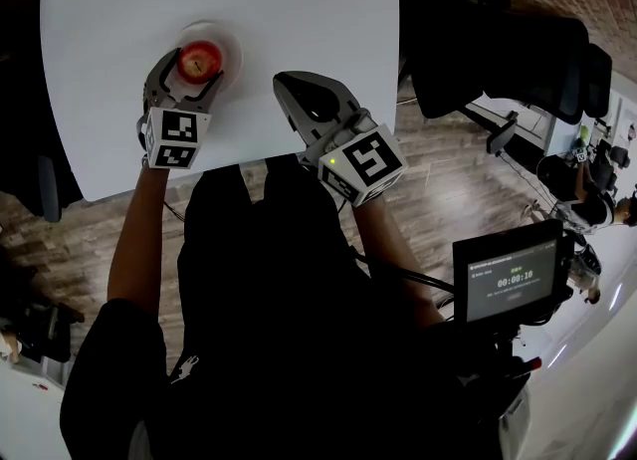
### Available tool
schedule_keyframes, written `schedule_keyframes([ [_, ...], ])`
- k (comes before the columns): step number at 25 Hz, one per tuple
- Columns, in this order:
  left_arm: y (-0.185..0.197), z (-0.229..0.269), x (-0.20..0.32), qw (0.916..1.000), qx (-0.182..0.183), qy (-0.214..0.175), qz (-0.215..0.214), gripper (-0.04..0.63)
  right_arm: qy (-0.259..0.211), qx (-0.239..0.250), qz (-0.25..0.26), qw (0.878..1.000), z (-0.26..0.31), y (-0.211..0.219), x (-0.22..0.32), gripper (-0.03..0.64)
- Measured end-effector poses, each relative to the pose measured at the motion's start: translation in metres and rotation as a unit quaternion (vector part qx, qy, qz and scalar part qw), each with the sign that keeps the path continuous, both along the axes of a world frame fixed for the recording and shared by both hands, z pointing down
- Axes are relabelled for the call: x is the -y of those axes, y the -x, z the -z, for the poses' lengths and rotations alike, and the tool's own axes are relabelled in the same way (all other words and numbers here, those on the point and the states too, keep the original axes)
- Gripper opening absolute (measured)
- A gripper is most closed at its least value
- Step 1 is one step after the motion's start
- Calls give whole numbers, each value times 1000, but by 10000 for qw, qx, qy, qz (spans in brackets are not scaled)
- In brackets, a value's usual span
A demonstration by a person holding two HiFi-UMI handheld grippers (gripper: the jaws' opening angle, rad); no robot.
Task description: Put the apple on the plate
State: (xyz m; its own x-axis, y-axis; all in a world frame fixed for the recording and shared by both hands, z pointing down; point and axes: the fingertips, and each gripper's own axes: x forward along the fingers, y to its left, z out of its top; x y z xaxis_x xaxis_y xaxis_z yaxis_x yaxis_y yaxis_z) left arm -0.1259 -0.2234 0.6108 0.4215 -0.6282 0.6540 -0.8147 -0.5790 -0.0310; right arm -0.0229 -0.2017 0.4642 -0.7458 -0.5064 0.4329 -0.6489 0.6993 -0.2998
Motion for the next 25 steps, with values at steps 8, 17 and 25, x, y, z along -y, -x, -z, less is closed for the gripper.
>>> schedule_keyframes([
  [8, -2, 0, 3, 10000, -62, -12, 46, 376, 21, 1, 2, 10000, 0, 0, -1, 4],
  [17, 0, -3, 3, 9999, -100, 100, 14, 399, -5, -3, -5, 10000, -1, -2, -1, 4],
  [25, 7, 0, -1, 10000, -38, 30, 46, 399, -52, 15, -2, 10000, 3, 2, -6, 3],
])
